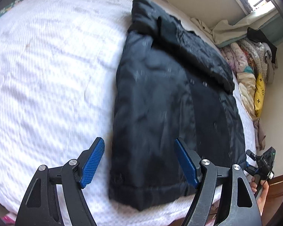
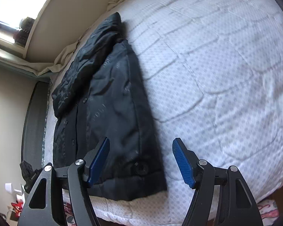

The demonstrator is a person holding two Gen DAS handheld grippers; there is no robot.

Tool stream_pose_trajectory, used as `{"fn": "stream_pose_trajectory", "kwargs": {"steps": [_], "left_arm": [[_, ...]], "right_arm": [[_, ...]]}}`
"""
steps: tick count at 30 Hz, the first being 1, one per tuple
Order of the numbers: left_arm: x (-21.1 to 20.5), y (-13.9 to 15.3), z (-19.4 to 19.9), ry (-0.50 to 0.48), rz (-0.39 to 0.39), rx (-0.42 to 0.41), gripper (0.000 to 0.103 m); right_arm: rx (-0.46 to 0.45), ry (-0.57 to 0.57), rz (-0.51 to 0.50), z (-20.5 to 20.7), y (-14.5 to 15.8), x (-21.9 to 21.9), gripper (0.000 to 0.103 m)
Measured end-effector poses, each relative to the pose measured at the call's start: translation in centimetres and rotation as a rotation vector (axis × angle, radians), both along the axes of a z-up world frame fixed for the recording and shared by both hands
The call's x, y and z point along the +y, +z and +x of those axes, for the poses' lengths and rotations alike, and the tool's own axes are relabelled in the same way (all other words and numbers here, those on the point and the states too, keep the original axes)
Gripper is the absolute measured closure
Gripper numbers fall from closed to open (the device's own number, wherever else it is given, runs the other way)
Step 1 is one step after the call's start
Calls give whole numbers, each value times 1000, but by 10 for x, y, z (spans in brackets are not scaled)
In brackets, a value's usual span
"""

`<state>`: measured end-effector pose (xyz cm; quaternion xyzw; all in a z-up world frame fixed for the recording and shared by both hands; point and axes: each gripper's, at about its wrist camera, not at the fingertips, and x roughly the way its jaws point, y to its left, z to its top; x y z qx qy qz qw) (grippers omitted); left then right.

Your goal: Fold large clothes

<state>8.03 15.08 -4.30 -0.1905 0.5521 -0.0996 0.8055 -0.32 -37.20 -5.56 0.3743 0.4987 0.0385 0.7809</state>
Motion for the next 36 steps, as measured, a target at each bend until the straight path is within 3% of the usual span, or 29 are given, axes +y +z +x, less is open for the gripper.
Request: {"fn": "stream_pose_trajectory", "kwargs": {"steps": [5,13,16,18,27,36], "left_arm": [[-12,-10,-15,-26,58,10,23],[-43,-12,-21,-99,240,-39,23],[-51,-12,-19,-132,263,-53,41],[-58,-11,-19,-161,267,-61,56],[-76,-9,-19,-231,340,-105,77],[-67,6,-28,-225,302,-133,81]], "right_arm": [[-15,25,28,-10,-7,11,32],[-44,60,72,-15,-11,28,30],[-47,89,21,-13,-9,37,30],[-52,101,-7,-12,-7,41,37],[-53,116,1,-9,-10,46,85],[-112,130,-23,-13,3,52,95]]}}
